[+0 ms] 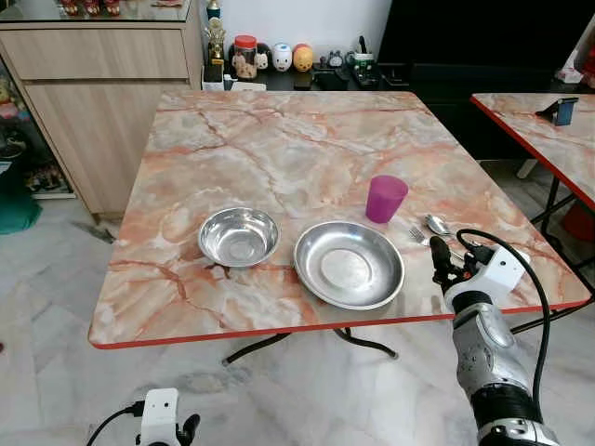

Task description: Setting the table

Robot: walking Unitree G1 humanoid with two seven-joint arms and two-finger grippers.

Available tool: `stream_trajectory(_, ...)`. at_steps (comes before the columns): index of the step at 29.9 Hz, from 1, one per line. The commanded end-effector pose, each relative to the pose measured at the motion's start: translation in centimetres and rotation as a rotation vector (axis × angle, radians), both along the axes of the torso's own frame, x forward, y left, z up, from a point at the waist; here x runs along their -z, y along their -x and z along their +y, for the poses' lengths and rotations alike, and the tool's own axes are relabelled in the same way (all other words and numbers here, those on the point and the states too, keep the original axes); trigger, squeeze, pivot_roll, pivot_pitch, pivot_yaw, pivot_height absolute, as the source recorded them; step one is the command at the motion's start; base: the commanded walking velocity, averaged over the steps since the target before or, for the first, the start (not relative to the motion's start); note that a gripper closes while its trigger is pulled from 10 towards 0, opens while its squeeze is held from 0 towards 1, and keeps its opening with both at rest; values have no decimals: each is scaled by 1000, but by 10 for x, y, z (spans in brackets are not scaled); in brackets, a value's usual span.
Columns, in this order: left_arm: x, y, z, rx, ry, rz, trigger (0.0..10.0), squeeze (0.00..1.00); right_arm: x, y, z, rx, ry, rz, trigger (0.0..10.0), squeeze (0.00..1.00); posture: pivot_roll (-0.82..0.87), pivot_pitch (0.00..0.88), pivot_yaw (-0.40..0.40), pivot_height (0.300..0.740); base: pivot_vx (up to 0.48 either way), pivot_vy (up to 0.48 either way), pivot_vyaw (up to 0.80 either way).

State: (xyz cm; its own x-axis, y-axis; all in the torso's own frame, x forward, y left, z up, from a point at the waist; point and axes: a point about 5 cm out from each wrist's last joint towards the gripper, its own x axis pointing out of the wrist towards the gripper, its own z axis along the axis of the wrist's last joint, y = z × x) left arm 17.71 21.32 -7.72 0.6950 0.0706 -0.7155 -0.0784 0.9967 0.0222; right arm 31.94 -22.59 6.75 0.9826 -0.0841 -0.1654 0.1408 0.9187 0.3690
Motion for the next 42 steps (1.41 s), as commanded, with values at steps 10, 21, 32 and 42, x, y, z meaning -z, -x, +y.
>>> stream_trajectory(10,4,6,-5,10,1,19,10000,0,5,-9,21,-202,-48,42,10000,0,-40,0,-82,740,0,0,0)
stream_trajectory(21,5,9,-2,5,1,33,10000,0,8,-11,31,-249,-114,47,10000,0,-34,0,-84,740,0,0,0)
stream_trajectory(32,6,13,3,-1,-2,54,10000,0,14,-10,36,-262,-134,65,10000,0,-34,0,-85,740,0,0,0)
stream_trajectory(42,7,14,2,8,-6,61,10000,0,16,-10,37,-230,-176,62,10000,0,-29,0,-84,740,0,0,0)
